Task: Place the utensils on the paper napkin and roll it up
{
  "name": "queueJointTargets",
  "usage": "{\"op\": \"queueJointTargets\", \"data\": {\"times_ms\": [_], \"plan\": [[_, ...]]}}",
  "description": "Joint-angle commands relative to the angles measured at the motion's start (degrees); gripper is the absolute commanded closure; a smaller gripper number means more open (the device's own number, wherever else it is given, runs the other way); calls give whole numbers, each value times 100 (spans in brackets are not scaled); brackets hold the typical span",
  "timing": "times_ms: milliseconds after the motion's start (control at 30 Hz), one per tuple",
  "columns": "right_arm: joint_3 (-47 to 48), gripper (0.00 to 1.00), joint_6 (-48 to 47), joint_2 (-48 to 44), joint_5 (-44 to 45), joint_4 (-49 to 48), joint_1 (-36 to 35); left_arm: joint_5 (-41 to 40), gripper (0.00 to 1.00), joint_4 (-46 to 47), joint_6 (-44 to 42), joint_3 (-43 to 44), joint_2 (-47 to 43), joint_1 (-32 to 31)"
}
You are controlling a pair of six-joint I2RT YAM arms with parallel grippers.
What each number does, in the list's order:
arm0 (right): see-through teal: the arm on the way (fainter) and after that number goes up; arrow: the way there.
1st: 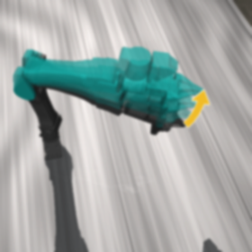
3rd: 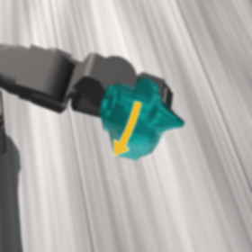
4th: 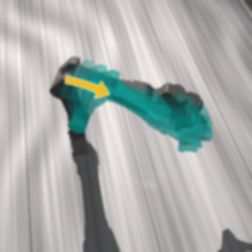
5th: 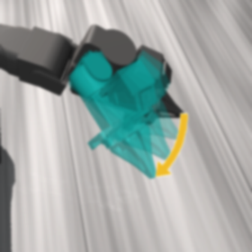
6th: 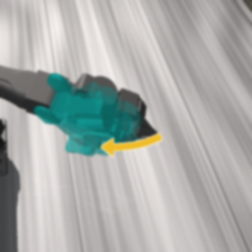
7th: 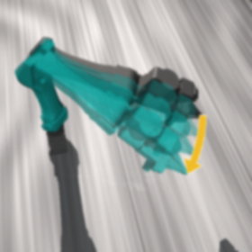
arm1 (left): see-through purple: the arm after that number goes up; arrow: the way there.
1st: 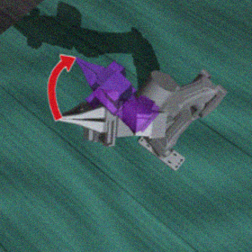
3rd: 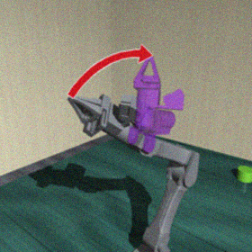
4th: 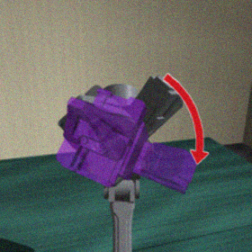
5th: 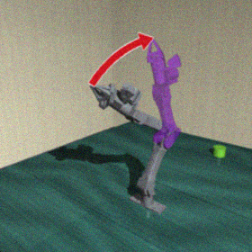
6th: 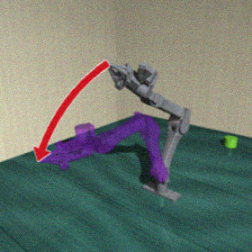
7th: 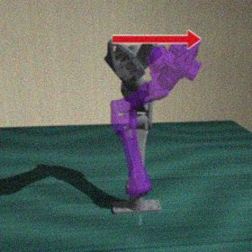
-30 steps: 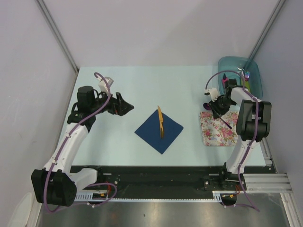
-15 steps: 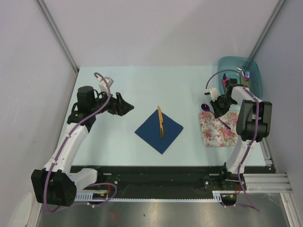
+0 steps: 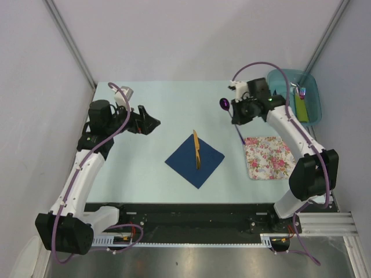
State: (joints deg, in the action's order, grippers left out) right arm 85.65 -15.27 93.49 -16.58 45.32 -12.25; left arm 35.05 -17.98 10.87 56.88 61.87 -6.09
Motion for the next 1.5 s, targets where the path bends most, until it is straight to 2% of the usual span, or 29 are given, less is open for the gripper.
{"op": "queueJointTargets", "data": {"times_ms": [0, 100, 167, 267, 400, 533, 600, 833, 1033, 1467], "plan": [[-434, 100, 2447, -42, 821, -831, -839, -902, 0, 276, -68, 342, -306, 37], [-505, 100, 3370, 282, 1393, -1086, -1305, -1297, 0, 618, 72, -17, -561, 37], [-304, 100, 3818, 641, 1631, -1104, -1585, -1229, 0, 908, -6, -255, -719, 37], [91, 100, 4048, 1107, 2157, -990, -1955, -974, 0, 1042, 98, -660, -772, 37], [496, 100, 4373, 1600, 2177, -789, -2482, -710, 0, 1147, 431, -1108, -843, 29], [1093, 100, 4769, 2242, 1729, -429, -2572, -744, 0, 1297, 635, -1355, -948, 29], [1278, 100, 4805, 2436, 2024, -410, -2668, -736, 0, 1323, 627, -1460, -957, 29], [1472, 98, 4911, 2709, 2141, -419, -3028, -710, 0, 1261, 635, -1513, -975, 29], [1446, 97, 4919, 2736, 2405, -401, -3108, -631, 0, 1367, 697, -1549, -896, 29], [1332, 96, 4990, 2903, 2282, -419, -2994, -640, 0, 1402, 688, -1672, -878, 29]]}}
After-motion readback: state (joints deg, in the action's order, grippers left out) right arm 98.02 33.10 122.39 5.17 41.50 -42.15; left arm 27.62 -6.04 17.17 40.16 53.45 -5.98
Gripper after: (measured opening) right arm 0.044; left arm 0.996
